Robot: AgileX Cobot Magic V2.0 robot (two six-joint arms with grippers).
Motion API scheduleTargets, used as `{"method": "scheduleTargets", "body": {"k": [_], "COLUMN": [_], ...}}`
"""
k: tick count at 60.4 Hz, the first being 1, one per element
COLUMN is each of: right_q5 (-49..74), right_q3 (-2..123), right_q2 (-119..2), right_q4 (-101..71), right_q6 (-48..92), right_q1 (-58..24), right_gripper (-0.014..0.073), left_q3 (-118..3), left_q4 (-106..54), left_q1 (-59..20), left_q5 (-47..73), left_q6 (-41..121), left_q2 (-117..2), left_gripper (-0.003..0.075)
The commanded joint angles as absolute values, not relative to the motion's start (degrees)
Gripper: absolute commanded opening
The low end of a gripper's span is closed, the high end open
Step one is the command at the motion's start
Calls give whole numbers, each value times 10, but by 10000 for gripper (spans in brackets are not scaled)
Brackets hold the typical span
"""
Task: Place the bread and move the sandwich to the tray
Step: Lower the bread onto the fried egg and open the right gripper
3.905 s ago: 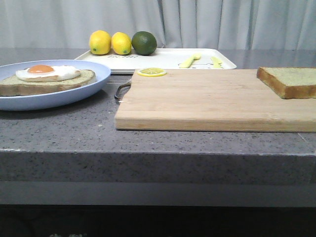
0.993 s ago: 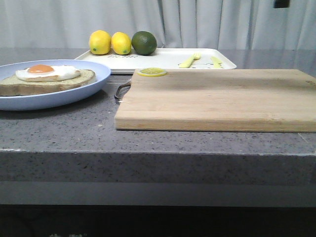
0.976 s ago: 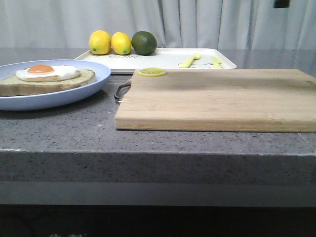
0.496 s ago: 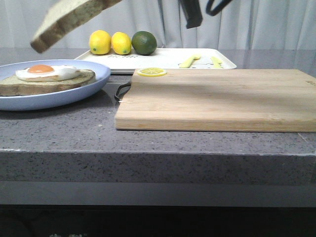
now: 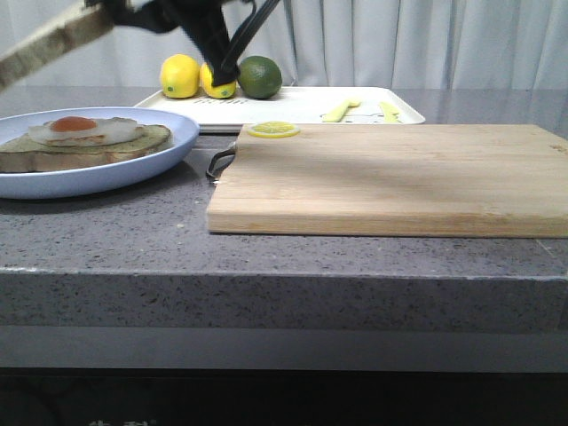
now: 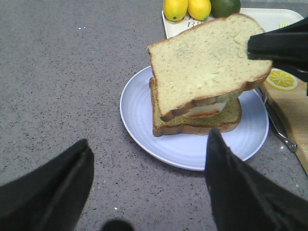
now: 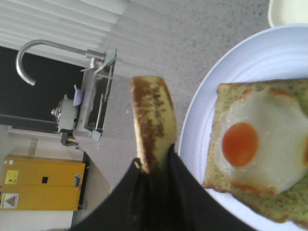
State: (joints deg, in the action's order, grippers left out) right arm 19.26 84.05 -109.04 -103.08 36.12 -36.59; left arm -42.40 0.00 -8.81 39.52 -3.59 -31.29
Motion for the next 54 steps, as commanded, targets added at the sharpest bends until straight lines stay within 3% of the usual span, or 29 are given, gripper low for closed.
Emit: {"method": "scheduleTargets", "body": {"k": [1,18,34,54], "right_q5": [187,180,187,188], "right_q3": [867,867,865,849], "right_q2": [-1072,-1078,-1081,-1032], "right_q4": [-1069,-1069,-1042,-887], "right_q6": [349,349,350,350], "right_q1": [-367,-367,-367,-344], "right_gripper": [99,135,470,487], "left_q3": [-440,-440,-440,-440], "left_q4": [0,0,0,0], "left_q1": [-93,-93,-93,-93], "left_q5": [352,352,352,352], "left_q6": [-39,-39,-39,-39], "left_q2": [-320,-320,-320,-320], "left_gripper": [474,474,474,474]}}
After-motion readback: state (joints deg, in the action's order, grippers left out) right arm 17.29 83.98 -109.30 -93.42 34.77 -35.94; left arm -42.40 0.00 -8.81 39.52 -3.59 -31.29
